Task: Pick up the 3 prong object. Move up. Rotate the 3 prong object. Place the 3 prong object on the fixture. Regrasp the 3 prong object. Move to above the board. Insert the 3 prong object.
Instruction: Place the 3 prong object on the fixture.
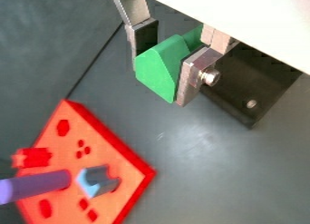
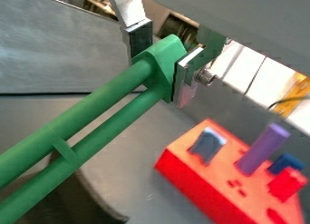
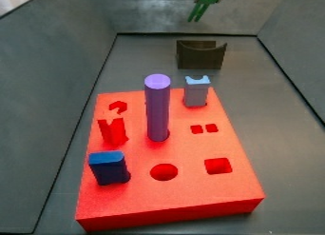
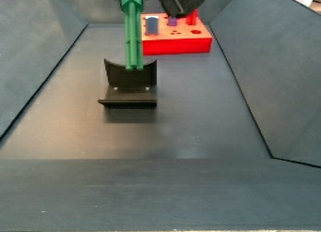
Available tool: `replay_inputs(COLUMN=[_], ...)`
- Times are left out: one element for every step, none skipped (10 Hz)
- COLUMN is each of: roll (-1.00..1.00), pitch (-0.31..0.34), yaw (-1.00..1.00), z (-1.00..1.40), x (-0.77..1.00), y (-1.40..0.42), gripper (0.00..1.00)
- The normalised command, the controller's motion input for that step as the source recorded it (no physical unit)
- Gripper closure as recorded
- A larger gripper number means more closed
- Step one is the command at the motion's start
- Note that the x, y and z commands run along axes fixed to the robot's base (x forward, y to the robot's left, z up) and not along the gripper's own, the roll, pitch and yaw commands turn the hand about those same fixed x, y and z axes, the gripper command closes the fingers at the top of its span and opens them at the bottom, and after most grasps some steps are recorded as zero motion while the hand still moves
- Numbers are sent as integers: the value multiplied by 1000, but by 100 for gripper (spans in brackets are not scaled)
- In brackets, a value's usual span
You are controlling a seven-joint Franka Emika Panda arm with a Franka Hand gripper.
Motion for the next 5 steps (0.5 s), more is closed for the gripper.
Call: replay_inputs(roll=[-818, -691, -443, -266, -139], pitch=[129, 99, 43, 2, -54], yaw=[-248, -249, -231, -211, -190], z=[-17, -21, -23, -16, -1000], x=[79, 80, 80, 80, 86], y=[41, 41, 44, 40, 110], gripper=[100, 100, 100, 100, 100])
